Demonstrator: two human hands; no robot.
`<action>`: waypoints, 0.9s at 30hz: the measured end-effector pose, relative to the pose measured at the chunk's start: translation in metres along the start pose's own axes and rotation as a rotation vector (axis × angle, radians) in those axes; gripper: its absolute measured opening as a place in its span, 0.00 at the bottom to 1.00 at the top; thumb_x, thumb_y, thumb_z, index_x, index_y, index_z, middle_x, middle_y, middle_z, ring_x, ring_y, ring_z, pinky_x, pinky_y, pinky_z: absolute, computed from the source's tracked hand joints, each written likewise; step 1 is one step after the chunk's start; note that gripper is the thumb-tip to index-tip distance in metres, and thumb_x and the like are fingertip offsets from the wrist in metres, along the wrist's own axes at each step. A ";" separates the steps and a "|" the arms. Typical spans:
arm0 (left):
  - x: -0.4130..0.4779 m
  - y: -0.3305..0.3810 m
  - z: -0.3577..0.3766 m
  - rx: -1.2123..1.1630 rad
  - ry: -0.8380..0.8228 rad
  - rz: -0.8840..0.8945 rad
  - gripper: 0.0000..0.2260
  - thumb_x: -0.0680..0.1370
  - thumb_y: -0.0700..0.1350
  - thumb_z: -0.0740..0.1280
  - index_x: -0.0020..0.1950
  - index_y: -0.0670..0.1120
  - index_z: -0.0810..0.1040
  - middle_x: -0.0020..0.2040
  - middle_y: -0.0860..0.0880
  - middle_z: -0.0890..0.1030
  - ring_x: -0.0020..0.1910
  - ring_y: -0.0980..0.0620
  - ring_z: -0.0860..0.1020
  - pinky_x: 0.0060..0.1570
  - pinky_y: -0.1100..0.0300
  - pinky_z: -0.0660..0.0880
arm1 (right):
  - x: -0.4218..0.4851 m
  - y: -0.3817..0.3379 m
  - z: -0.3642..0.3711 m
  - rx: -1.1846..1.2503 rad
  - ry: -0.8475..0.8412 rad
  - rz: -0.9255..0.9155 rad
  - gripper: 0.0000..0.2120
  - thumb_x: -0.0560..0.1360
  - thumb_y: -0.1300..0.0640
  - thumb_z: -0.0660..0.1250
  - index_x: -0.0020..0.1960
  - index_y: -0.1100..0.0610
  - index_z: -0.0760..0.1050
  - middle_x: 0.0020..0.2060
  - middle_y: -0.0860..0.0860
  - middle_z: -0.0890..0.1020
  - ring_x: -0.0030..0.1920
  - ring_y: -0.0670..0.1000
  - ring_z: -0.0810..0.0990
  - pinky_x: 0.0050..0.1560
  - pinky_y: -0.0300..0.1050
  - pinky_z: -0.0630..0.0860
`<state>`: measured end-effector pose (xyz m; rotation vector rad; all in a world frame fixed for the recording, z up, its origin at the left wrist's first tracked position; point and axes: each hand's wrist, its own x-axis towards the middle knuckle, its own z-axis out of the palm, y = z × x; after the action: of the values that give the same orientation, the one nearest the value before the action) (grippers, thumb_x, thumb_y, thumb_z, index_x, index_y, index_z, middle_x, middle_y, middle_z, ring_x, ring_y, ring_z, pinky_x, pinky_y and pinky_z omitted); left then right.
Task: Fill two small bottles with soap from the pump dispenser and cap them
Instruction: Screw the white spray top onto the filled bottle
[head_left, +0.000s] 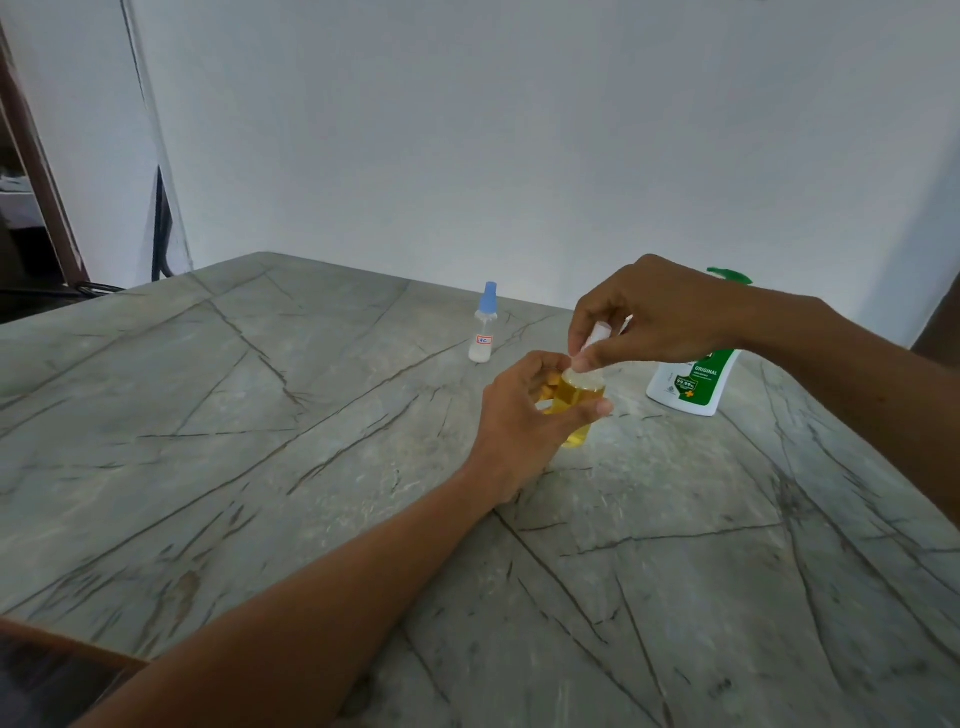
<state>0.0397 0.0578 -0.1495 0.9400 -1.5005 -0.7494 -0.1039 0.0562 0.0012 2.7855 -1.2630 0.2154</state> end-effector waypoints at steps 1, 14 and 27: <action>0.000 0.000 -0.001 -0.010 0.003 0.007 0.24 0.64 0.60 0.78 0.56 0.52 0.79 0.49 0.54 0.84 0.51 0.52 0.82 0.55 0.49 0.80 | 0.000 -0.001 0.002 -0.033 0.018 0.006 0.18 0.68 0.33 0.66 0.45 0.46 0.81 0.33 0.47 0.83 0.37 0.45 0.80 0.38 0.39 0.73; 0.000 0.003 -0.001 -0.128 0.005 -0.042 0.23 0.66 0.51 0.81 0.58 0.49 0.80 0.52 0.51 0.85 0.52 0.50 0.83 0.55 0.48 0.81 | -0.006 0.000 -0.013 0.042 -0.057 0.004 0.07 0.72 0.49 0.72 0.50 0.45 0.81 0.44 0.41 0.83 0.45 0.41 0.80 0.48 0.40 0.76; -0.001 0.003 0.000 -0.142 0.014 -0.052 0.22 0.68 0.49 0.80 0.60 0.47 0.80 0.53 0.51 0.85 0.53 0.52 0.83 0.57 0.49 0.80 | -0.001 0.002 -0.006 -0.027 0.024 -0.031 0.07 0.70 0.49 0.74 0.48 0.45 0.80 0.39 0.40 0.82 0.42 0.34 0.77 0.37 0.25 0.69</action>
<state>0.0393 0.0598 -0.1472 0.8782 -1.3958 -0.8732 -0.1072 0.0565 0.0074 2.7695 -1.2068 0.2281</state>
